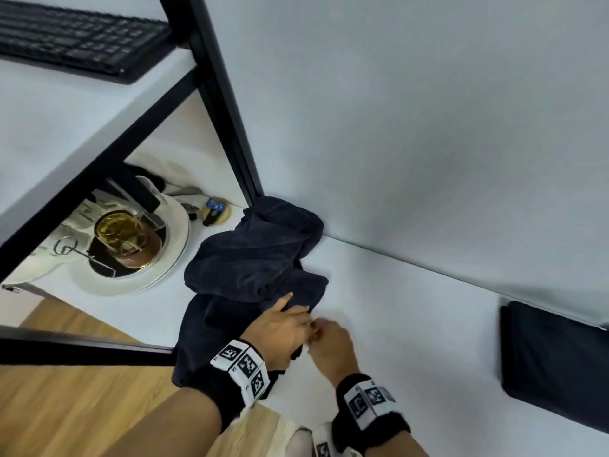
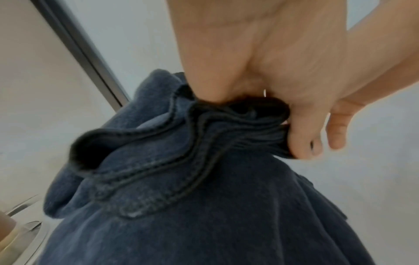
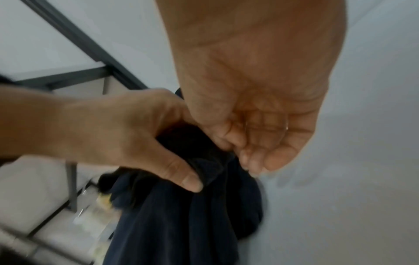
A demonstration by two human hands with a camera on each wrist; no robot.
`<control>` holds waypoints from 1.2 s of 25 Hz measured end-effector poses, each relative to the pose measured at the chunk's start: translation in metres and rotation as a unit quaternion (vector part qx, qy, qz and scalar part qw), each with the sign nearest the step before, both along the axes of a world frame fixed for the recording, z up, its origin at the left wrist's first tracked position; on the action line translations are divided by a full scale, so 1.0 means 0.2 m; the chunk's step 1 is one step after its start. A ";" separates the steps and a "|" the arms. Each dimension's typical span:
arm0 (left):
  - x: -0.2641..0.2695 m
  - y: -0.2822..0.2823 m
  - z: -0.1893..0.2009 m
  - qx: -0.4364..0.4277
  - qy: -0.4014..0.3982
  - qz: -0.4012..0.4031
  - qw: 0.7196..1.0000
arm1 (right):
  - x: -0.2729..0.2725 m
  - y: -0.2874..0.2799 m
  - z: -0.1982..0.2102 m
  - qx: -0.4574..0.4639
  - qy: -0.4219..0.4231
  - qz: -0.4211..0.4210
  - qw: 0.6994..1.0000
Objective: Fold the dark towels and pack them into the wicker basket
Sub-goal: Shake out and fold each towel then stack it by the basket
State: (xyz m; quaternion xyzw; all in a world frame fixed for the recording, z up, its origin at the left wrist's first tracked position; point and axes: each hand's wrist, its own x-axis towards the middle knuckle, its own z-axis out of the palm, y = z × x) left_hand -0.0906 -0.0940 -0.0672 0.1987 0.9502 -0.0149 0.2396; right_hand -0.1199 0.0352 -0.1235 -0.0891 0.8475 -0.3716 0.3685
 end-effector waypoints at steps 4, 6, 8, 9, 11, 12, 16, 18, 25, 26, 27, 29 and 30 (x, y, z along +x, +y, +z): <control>-0.08 -0.01 0.17 0.096 0.094 0.149 0.980 | -0.14 0.00 0.12 -0.174 -0.062 -0.129 0.974; -0.13 -0.05 0.24 0.101 0.081 0.235 0.963 | -0.14 -0.01 0.18 -0.181 -0.022 -0.095 0.979; -0.20 -0.10 0.33 0.146 0.102 0.281 0.943 | -0.15 -0.01 0.26 -0.159 0.028 -0.066 0.985; -0.23 -0.13 0.40 0.183 0.124 0.300 0.928 | -0.17 -0.02 0.33 -0.151 0.064 -0.062 0.984; -0.27 -0.16 0.57 0.263 0.151 0.323 0.896 | -0.21 -0.05 0.51 -0.144 0.142 -0.055 0.978; -0.29 -0.16 0.67 0.301 0.156 0.325 0.883 | -0.24 -0.06 0.62 -0.149 0.175 -0.047 0.972; -0.36 -0.13 1.03 0.432 0.174 0.339 0.817 | -0.29 -0.05 1.08 -0.242 0.144 -0.064 0.957; -0.39 -0.09 1.19 0.505 0.202 0.373 0.752 | -0.28 0.01 1.30 -0.310 0.124 -0.088 0.939; -0.49 0.09 1.58 0.572 0.238 0.368 0.693 | -0.27 0.27 1.76 -0.226 0.331 -0.086 0.912; -0.49 0.11 1.61 0.572 0.239 0.354 0.700 | -0.30 0.31 1.80 -0.205 0.350 -0.086 0.910; -0.48 0.14 1.64 0.568 0.235 0.334 0.714 | -0.32 0.35 1.84 -0.198 0.364 -0.092 0.906; -0.47 0.18 1.69 0.544 0.214 0.284 0.760 | -0.37 0.44 1.93 -0.188 0.392 -0.094 0.896; -0.47 0.20 1.71 0.519 0.200 0.261 0.789 | -0.40 0.47 1.98 -0.178 0.405 -0.079 0.893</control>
